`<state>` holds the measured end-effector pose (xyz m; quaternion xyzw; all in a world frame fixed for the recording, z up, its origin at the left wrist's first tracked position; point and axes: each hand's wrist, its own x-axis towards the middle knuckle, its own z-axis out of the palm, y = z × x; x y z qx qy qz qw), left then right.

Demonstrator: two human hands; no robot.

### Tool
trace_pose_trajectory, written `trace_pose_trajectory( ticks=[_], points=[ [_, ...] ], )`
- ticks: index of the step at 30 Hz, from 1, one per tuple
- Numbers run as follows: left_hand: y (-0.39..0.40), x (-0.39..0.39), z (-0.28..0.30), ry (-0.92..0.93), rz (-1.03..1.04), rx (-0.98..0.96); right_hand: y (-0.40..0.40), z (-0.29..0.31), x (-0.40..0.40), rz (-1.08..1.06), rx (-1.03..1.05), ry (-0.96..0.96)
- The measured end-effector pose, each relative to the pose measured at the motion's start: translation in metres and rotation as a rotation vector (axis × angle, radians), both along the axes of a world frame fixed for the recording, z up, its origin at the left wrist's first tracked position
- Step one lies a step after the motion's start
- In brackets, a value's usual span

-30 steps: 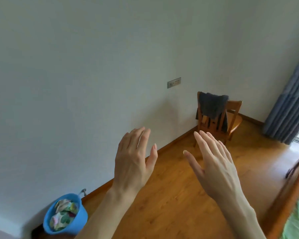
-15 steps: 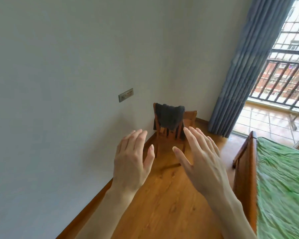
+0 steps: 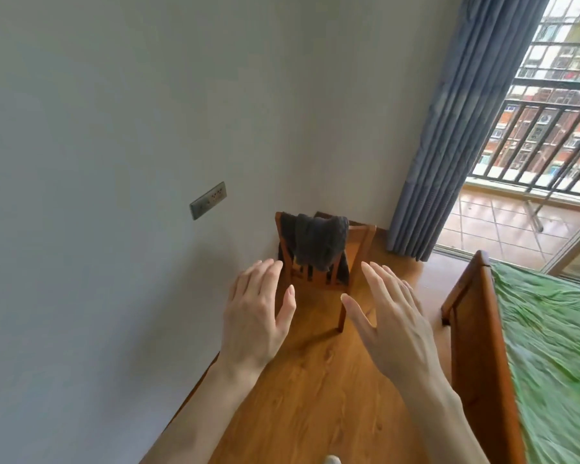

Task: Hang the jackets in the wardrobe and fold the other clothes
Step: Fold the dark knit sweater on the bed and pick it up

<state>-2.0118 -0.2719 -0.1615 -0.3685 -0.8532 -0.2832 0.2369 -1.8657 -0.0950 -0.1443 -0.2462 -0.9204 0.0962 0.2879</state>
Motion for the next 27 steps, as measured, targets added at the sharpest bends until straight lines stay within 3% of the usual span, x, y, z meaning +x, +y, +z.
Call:
trace_pose_trajectory(
  ticks=[7,16,22,27],
  points=[
    [0.096,-0.094,-0.043,-0.048,-0.02,-0.021,0.091,-0.057,-0.09,-0.018,-0.133,-0.064],
    [0.208,-0.19,-0.119,-0.236,-0.006,0.035,0.178,-0.113,-0.187,0.024,-0.367,-0.233],
    [0.24,-0.236,-0.182,-0.438,0.095,0.002,0.209,-0.17,-0.244,0.023,-0.597,-0.376],
    [0.261,-0.282,-0.238,-0.577,0.112,-0.075,0.233,-0.229,-0.304,-0.069,-0.981,-0.271]
  ],
)
